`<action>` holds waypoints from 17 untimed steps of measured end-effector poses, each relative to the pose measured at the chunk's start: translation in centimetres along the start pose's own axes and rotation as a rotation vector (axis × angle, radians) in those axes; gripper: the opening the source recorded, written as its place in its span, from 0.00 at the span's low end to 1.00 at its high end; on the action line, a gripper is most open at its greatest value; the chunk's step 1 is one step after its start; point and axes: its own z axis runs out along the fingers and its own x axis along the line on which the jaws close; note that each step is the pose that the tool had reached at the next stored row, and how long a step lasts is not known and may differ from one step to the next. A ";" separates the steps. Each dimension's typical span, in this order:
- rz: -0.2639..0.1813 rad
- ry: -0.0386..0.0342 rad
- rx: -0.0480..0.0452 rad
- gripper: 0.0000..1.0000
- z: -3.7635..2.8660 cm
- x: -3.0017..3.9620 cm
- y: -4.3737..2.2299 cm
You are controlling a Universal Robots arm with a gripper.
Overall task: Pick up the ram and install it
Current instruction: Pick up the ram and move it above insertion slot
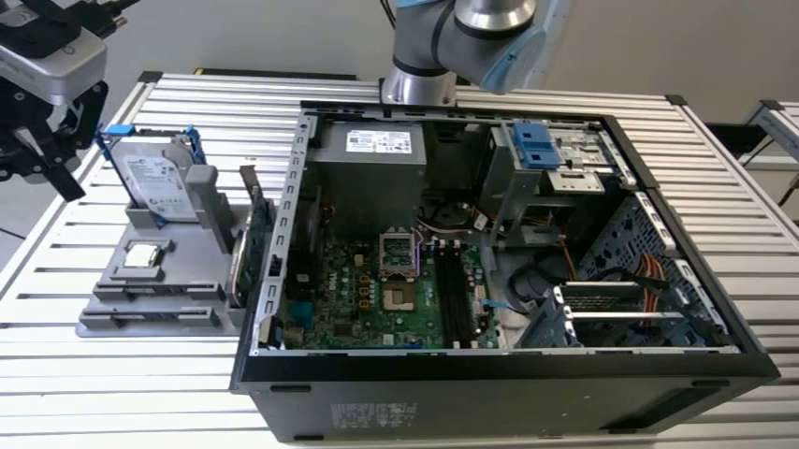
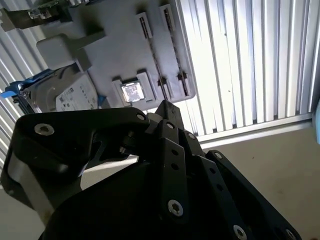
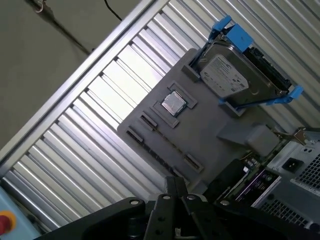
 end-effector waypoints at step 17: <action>-0.111 0.0037 -0.0035 0.00 0.00 0.00 0.00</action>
